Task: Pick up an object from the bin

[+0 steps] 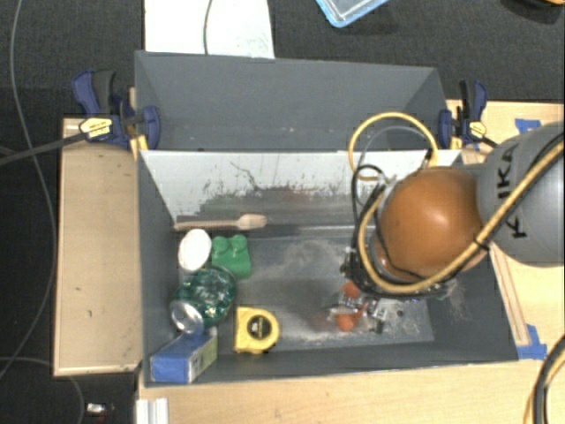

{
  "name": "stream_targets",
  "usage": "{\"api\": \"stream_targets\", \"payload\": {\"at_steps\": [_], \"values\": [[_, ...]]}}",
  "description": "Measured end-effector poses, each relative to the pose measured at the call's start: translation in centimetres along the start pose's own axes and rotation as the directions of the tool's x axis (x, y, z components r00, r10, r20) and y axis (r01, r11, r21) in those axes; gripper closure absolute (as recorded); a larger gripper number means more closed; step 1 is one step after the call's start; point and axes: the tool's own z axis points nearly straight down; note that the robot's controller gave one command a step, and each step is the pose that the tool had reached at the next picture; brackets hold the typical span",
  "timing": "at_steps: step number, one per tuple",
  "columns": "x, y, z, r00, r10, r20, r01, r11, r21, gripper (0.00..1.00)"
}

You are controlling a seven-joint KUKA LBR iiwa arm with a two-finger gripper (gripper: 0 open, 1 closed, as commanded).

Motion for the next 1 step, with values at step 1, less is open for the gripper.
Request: {"api": "stream_targets", "payload": {"at_steps": [1], "values": [[0.00, 0.02, -0.05, 1.000, 0.003, 0.001, -0.003, 1.000, 0.000, 1.00]]}}
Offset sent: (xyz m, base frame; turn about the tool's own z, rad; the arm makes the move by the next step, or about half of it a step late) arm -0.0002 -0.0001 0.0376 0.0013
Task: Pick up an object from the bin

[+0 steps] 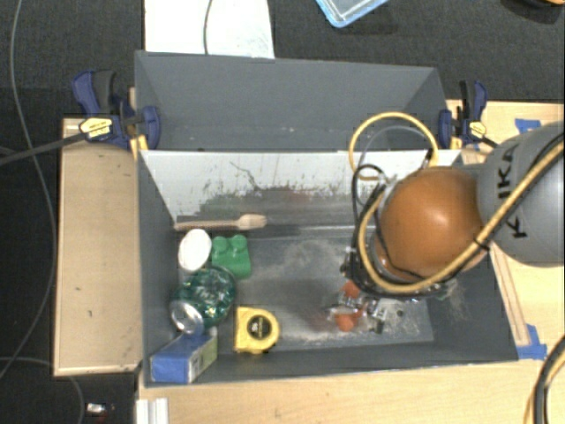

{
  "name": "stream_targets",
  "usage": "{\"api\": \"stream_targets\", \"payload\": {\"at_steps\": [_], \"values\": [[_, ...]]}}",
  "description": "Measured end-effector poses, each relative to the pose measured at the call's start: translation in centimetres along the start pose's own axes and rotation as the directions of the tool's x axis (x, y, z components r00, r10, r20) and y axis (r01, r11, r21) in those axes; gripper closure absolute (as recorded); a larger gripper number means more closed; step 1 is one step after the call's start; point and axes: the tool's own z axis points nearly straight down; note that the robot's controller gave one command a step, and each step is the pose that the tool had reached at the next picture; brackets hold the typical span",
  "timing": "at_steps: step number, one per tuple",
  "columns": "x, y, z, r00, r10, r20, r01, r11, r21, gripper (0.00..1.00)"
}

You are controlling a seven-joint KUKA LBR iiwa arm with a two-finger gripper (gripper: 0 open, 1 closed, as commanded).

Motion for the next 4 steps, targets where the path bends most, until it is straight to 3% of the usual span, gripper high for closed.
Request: {"api": "stream_targets", "payload": {"at_steps": [2, 3, 4], "values": [[-0.1, 0.0, -9.2, 1.000, 0.007, 0.001, -0.007, 1.000, -0.001, 1.00], [-0.1, 0.1, -8.8, 1.000, 0.008, 0.000, -0.008, 1.000, -0.004, 1.00], [-0.2, 0.0, -12.3, 1.000, 0.016, 0.003, -0.016, 1.000, -0.001, 1.00]]}}
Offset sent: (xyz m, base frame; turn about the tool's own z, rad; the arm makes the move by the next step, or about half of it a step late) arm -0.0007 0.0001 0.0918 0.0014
